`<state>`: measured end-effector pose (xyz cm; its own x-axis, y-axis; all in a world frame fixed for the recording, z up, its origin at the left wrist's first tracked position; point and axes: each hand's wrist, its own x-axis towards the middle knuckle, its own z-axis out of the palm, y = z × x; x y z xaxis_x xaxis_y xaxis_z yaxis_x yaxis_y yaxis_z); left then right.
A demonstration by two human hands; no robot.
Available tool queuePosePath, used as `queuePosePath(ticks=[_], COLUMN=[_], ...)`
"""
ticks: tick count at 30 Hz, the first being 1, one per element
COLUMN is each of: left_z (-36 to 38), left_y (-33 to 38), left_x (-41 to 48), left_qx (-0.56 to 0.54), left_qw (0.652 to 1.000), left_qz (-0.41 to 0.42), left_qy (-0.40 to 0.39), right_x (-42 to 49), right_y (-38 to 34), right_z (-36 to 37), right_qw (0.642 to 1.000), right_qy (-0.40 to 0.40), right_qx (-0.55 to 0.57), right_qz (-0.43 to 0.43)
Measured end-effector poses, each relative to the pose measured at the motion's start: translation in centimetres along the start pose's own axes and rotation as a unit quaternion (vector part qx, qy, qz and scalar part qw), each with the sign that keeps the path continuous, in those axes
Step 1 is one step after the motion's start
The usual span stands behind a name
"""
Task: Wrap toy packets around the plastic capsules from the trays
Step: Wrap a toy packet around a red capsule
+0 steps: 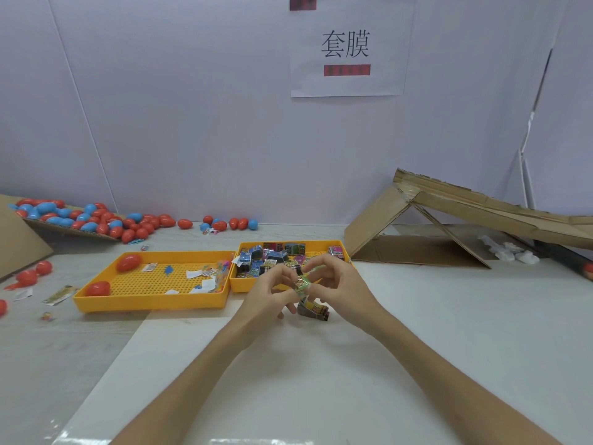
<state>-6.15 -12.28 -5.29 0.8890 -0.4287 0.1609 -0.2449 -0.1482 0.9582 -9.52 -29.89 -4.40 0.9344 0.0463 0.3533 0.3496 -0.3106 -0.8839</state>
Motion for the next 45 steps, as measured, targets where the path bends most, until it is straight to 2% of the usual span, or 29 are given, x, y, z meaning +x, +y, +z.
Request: queuePosePath(ticks=[9,16,21,29,39,45], left_z=[-0.1,0.1,-0.1,0.0,0.1,0.0], left_y=[-0.5,-0.2,0.0,0.7,0.8,0.3], left_x=[0.2,0.0,0.0,-0.5,-0.6,-0.4], left_qx=[0.023,0.007,-0.015,-0.061,-0.07,-0.035], left_qw=[0.999,0.999,1.0,0.995,0.996,0.999], left_qz=[0.027,0.034,0.015,-0.005,-0.001,0.001], left_qy=[0.001,-0.025,-0.016,-0.075,-0.049,-0.013], right_x=[-0.1,-0.3,-0.4,-0.2,-0.1,0.1], right_y=[-0.3,-0.6,-0.7,-0.2,-0.2,-0.4], right_z=[-0.1,-0.3,-0.2,-0.4,-0.5,-0.4], right_qw=[0.995,0.996,0.996,0.991,0.992,0.999], right_qy=[0.055,0.054,0.063,0.099,0.094,0.04], right_qx=[-0.071,-0.049,-0.045,-0.08,-0.076,-0.027], right_qz=[-0.039,-0.05,-0.054,-0.03,-0.032,-0.015])
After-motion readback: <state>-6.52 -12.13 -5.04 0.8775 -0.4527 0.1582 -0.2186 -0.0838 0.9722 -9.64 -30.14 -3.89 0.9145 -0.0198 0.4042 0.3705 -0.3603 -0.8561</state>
